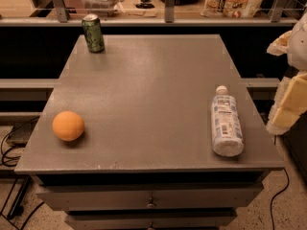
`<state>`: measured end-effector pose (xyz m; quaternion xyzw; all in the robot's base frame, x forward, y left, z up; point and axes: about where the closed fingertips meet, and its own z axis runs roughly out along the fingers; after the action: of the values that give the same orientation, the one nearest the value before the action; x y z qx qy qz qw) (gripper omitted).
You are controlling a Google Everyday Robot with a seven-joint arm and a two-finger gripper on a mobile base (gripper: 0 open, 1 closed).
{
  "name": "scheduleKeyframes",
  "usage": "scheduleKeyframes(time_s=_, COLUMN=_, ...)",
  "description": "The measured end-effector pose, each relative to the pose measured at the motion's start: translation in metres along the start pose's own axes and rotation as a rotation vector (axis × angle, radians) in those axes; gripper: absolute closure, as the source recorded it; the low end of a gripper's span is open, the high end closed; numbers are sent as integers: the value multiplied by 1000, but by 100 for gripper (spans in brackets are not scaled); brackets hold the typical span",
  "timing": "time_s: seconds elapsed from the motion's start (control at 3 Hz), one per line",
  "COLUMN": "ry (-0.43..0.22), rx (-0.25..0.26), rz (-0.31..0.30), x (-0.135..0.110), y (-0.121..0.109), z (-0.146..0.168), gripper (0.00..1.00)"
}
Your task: Move blue plastic bottle near orange
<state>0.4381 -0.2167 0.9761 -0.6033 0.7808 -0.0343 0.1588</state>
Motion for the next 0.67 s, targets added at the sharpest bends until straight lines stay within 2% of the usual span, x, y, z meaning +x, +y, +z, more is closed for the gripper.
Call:
scheduleKeyframes(time_s=0.33, ry=0, rx=0, rz=0, x=0, y=0, z=0, gripper=0)
scheduleKeyframes(time_s=0.67, ry=-23, rx=9, rz=75, x=1, y=-3, z=0, gripper=0)
